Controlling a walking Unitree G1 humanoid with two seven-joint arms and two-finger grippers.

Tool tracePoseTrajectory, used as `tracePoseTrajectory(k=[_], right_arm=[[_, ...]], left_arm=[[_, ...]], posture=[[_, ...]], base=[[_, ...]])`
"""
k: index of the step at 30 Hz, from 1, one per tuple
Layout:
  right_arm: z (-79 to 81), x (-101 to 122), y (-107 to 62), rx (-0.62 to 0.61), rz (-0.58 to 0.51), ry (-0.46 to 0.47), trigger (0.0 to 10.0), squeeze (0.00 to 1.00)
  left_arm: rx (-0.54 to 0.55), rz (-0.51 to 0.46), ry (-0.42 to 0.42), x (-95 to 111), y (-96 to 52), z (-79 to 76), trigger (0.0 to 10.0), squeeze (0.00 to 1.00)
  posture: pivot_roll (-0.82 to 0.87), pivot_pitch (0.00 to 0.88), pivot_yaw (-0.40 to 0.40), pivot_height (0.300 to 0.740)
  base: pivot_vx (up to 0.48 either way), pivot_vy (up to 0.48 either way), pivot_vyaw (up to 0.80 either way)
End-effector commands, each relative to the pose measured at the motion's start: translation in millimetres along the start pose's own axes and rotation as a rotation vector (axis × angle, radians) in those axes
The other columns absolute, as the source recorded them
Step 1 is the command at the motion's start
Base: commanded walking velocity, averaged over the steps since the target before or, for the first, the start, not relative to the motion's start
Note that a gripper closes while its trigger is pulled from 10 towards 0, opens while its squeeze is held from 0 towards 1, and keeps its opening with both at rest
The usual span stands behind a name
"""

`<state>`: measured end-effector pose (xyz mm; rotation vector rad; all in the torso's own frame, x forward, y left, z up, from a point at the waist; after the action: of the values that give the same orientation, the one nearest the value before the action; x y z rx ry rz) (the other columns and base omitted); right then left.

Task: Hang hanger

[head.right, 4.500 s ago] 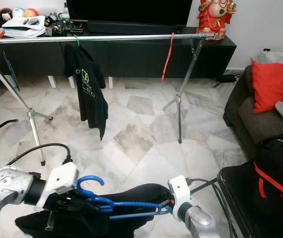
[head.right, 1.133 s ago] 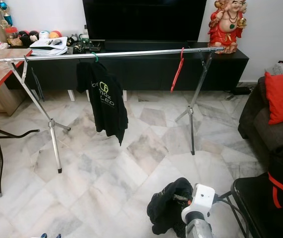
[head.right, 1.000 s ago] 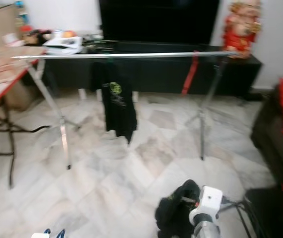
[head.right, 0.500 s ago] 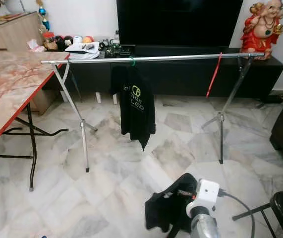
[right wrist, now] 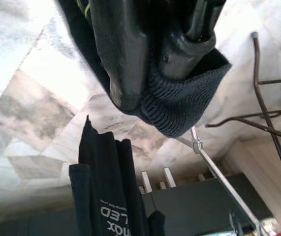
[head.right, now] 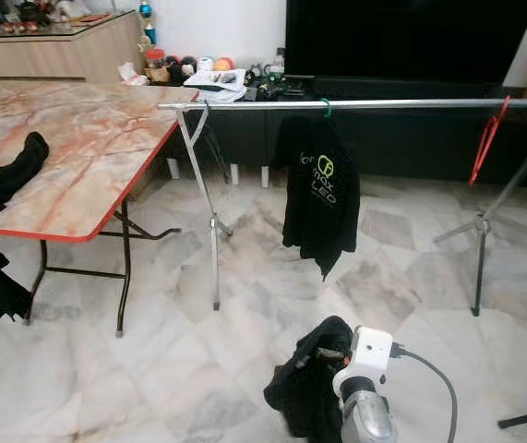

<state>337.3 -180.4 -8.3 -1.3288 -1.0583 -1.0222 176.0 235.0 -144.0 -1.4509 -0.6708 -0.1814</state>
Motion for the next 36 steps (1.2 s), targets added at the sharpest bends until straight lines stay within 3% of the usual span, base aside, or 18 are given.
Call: tracePoseTrajectory(k=[1, 4, 16, 36], right_arm=[[10.0, 9.8, 4.1, 0.024, -0.034, -0.002, 10.0, 0.00], [9.6, 9.9, 4.3, 0.025, -0.033, -0.003, 10.0, 0.00], [15.5, 12.7, 5.8, 0.048, -0.040, -0.014, 10.0, 0.00], [18.4, 23.6, 9.1, 0.053, -0.078, -0.011, 10.0, 0.00]], left_arm=[[0.025, 0.021, 0.009, -7.2, -0.9, 3.6, 10.0, 0.00], [0.011, 0.028, 0.007, -12.8, 0.0, -13.6, 10.0, 0.00], [-0.021, 0.020, -0.003, -12.2, 1.4, -48.1, 10.0, 0.00], [0.005, 0.010, -0.022, -8.5, 1.8, -36.9, 10.0, 0.00]], posture=[[0.05, 0.053, -0.002, 0.740], [0.05, 0.053, -0.003, 0.740], [0.05, 0.072, -0.010, 0.740], [0.05, 0.088, -0.009, 0.740]], base=[[0.000, 0.401, 0.00], [0.000, 0.399, 0.00], [0.000, 0.394, 0.00], [0.000, 0.382, 0.00]])
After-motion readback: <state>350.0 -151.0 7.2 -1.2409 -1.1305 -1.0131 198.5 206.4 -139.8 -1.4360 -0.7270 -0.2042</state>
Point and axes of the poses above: a point about 5 cm out from each wrist's last joint towards the gripper, its own y axis pointing out of the wrist towards the gripper, its own x axis along the axis of the wrist's last joint, z = x × y, the point moved 6 cm from there along y, pointing out of the wrist towards the gripper, and after that the axes turned 14 degrees about -y, right-handed, at the moved point
